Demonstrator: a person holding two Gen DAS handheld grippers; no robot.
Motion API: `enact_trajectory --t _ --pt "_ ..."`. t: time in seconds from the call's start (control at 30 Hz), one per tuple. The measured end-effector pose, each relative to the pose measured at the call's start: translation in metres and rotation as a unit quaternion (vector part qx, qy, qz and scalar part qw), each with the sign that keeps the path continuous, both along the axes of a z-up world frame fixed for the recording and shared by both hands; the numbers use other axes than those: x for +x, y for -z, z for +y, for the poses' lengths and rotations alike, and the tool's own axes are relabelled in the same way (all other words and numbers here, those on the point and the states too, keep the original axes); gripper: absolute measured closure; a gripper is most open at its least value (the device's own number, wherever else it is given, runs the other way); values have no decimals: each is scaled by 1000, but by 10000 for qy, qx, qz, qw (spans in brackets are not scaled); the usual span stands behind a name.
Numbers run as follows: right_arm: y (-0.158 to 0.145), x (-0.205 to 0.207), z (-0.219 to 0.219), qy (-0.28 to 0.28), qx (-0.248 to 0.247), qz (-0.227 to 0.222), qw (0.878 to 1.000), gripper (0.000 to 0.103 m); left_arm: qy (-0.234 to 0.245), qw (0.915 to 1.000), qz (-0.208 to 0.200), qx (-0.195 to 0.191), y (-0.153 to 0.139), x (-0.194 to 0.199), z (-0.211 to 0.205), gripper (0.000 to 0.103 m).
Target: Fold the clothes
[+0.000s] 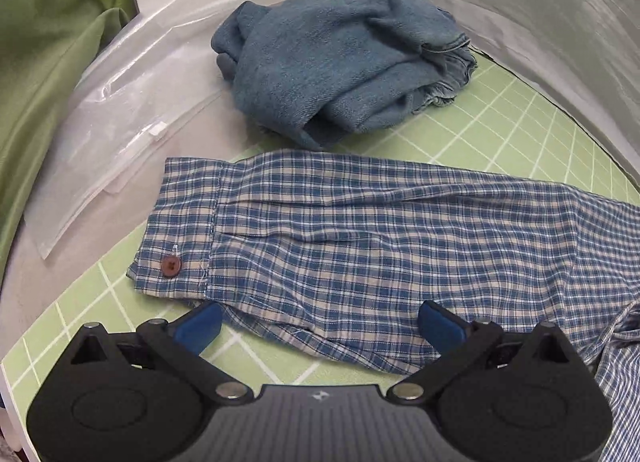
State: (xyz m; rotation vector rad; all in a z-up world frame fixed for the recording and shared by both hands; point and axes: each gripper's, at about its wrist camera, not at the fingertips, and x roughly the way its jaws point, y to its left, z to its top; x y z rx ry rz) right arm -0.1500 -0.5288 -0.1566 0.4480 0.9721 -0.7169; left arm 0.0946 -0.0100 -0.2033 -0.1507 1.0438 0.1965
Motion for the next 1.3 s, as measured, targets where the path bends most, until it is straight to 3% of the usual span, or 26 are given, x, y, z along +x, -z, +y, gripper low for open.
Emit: enact_trajectory --t 0.17,0.27,0.33,0.37,0.4,0.43,0.6,0.73,0.87,1.0,1.07,1.17,1.2,1.23,1.3 --pt "-10 2 2 -49 -46 -11 10000 0 174 9996 -62 194 2 -2 -5 6" --pt "-18 0 4 -125 -150 -136 9997 0 228 9994 -173 216 -2 -3 -5 26" --pt "-19 -2 4 -100 -155 -202 9996 0 353 9990 -209 189 -7 -1 -8 57" --pt "-19 -3 4 -78 -147 -234 9996 0 409 9989 -179 123 -9 1 -10 68" --pt "-18 -5 3 -41 -118 -275 9995 0 464 9988 -148 57 -10 3 -12 93" --pt "-17 -7 2 -4 -89 -317 9995 0 516 9986 -124 -25 -12 4 -14 98" --pt "-9 -21 0 219 81 -528 9983 0 776 9948 -253 -603 -36 1 -40 99" --pt "-2 -37 -4 466 236 -700 9962 0 1453 9855 -487 -728 -58 -7 -88 99" --pt "4 -54 -11 765 338 -862 9928 0 2363 9658 -618 -870 -74 -18 -147 99" --pt "8 -72 -21 1095 418 -1005 9880 0 3243 9327 -505 -1493 -78 -45 -201 97" --pt "10 -79 -25 1240 446 -1032 9859 0 3722 9146 -527 -1486 -82 -64 -225 89" --pt "13 -88 -29 1406 488 -1069 9831 0 4098 9011 -602 -1283 -86 -78 -237 57" --pt "14 -90 -30 1434 501 -1074 9825 0 4031 9040 -623 -1285 -87 -79 -234 43" --pt "15 -92 -31 1462 514 -1078 9820 0 3900 9091 -633 -1319 -87 -78 -228 36" --pt "16 -93 -31 1474 529 -1060 9820 0 3566 9210 -611 -1444 -87 -73 -211 36"
